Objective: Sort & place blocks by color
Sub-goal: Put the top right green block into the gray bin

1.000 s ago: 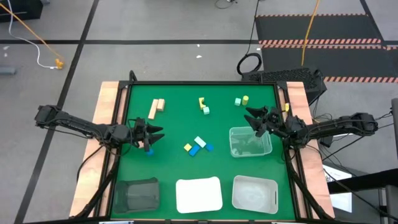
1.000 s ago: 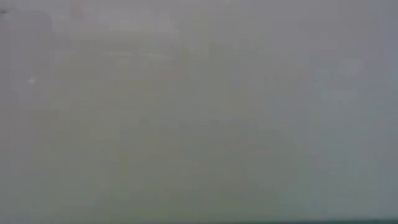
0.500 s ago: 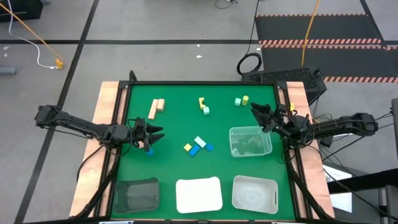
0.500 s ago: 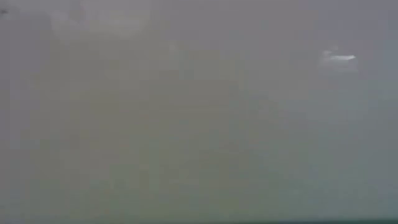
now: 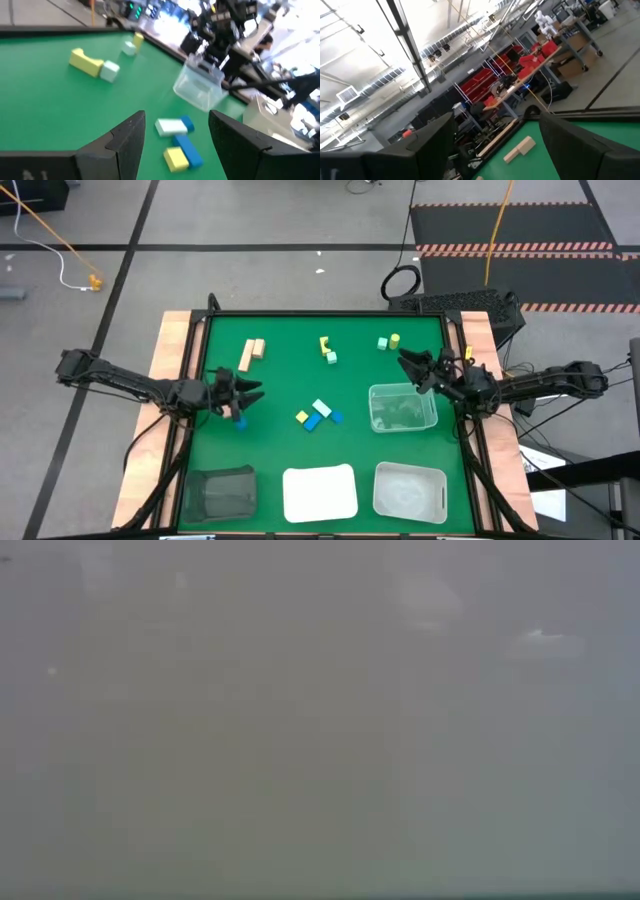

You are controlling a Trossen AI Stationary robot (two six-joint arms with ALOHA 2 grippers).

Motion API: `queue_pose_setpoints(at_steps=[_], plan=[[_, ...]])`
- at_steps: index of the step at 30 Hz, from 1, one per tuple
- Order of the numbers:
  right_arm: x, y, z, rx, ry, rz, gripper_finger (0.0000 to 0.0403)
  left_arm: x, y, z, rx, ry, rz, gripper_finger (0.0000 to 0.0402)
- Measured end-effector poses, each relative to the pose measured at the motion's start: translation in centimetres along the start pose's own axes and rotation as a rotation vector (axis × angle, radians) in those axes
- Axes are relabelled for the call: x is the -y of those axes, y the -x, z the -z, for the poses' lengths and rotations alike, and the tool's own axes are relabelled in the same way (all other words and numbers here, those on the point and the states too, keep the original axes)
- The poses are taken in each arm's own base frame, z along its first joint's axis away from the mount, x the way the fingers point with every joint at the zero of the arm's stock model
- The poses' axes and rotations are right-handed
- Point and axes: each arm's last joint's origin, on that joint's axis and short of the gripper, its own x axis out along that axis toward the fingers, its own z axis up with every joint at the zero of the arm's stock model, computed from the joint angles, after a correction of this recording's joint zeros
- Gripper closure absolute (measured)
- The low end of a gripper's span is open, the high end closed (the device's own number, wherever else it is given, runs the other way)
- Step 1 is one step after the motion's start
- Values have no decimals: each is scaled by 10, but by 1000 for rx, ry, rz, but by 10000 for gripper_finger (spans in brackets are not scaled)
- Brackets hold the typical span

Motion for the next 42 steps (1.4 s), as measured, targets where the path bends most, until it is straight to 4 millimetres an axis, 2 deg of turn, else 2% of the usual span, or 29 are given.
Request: queue_pose_setpoints(at_steps=[17, 23, 27, 33, 35, 37, 39, 42], plan=[[3, 0, 6, -77, -102, 3, 117, 6, 1, -24, 248, 90, 26, 183], [3, 1, 10, -152, -162, -25, 117, 5, 2, -24, 264, 167, 5, 183], [3, 1, 10, -146, -168, -22, 117, 4, 2, -25, 279, 185, -18, 183], [2, 0, 9, -144, -280, -23, 117, 4, 2, -25, 284, 321, -4, 183], [1, 0, 9, -158, -243, -39, 117, 4, 2, -25, 285, 352, 0, 183], [1, -2, 10, -174, -135, -30, 117, 4, 2, -25, 285, 360, 1, 183], [-12, -13, -3, -124, -48, -59, 117, 4, 2, -25, 286, 364, 3, 183], [-20, -26, -14, -130, 29, -13, 117, 5, 2, -26, 301, 373, 11, 183]])
